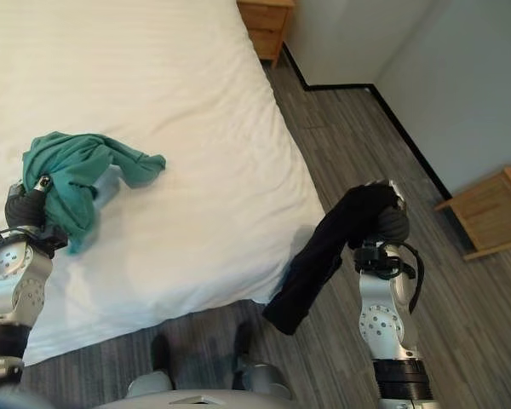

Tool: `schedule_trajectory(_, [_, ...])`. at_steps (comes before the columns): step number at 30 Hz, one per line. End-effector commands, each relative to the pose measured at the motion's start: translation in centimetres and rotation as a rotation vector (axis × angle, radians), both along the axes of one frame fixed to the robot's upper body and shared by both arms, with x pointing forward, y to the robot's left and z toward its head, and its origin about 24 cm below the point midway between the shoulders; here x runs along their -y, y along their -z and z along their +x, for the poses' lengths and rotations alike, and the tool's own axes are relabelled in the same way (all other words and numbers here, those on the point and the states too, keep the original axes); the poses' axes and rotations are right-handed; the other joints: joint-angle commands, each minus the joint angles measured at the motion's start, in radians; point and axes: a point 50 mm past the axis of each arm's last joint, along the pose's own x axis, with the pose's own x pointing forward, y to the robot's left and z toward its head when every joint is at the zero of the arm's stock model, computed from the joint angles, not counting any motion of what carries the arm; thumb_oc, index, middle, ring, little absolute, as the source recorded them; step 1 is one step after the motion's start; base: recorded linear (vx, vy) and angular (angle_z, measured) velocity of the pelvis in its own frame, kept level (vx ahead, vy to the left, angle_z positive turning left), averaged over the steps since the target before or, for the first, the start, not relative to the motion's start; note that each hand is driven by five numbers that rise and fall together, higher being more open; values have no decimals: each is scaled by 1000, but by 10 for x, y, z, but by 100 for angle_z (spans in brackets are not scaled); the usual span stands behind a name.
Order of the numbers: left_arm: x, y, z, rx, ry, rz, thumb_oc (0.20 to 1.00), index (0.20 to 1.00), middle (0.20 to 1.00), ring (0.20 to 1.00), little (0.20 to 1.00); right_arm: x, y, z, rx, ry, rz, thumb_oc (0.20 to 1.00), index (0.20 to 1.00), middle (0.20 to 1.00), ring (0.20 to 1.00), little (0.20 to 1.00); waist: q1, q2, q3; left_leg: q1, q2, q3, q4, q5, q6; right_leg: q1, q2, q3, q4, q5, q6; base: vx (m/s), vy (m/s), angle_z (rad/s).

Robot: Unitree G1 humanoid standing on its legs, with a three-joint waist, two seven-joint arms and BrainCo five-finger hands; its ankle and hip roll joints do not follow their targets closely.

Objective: Pick up bed clothes into laundry basket.

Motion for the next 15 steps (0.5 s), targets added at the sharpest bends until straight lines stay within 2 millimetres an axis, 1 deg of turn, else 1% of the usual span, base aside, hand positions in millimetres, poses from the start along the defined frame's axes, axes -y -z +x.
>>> schedule_trajectory(1, [-11,-18,-1,171,-11,-74,200,200,200,200,200,4,-27,2,136,50,-38,200,200,200,200,200,24,4,-66,13,-31,-68,11,-50,41,84,-79,5,38,-44,73,60,48,19])
schedule_trajectory(4, [-5,-11,-19,181,-8,-88,200,200,200,200,200,8,-30,-1,152,79,-73,200,200,200,200,200,37,31,-85,35,-43,-79,11,-54,49,111,-92,-4,57,-58,72,35,16,7])
schedule_trajectory(6, [-9,-6,-32,187,-28,-127,200,200,200,200,200,9,-32,-2,157,90,-80,200,200,200,200,200,46,46,-92,51,-52,-88,11,-57,53,130,-101,-13,64,-66,73,21,-2,15])
schedule_trajectory(9, [-12,0,-46,181,-71,-158,200,200,200,200,200,10,-31,-4,155,95,-86,200,200,200,200,200,56,61,-101,64,-58,-95,11,-59,56,148,-109,-25,64,-70,71,12,-13,12])
schedule_trajectory(12, [-12,5,-54,159,-82,-167,200,200,200,200,200,8,-26,-6,135,88,-82,200,200,200,200,200,61,71,-112,78,-67,-100,11,-65,60,164,-117,-32,66,-73,72,25,7,8])
schedule_trajectory(15, [-5,8,-55,150,-56,-176,200,200,200,200,200,5,-19,-8,104,66,-82,200,200,200,200,200,58,74,-116,87,-70,-97,11,-69,62,171,-120,-34,69,-73,73,5,4,9])
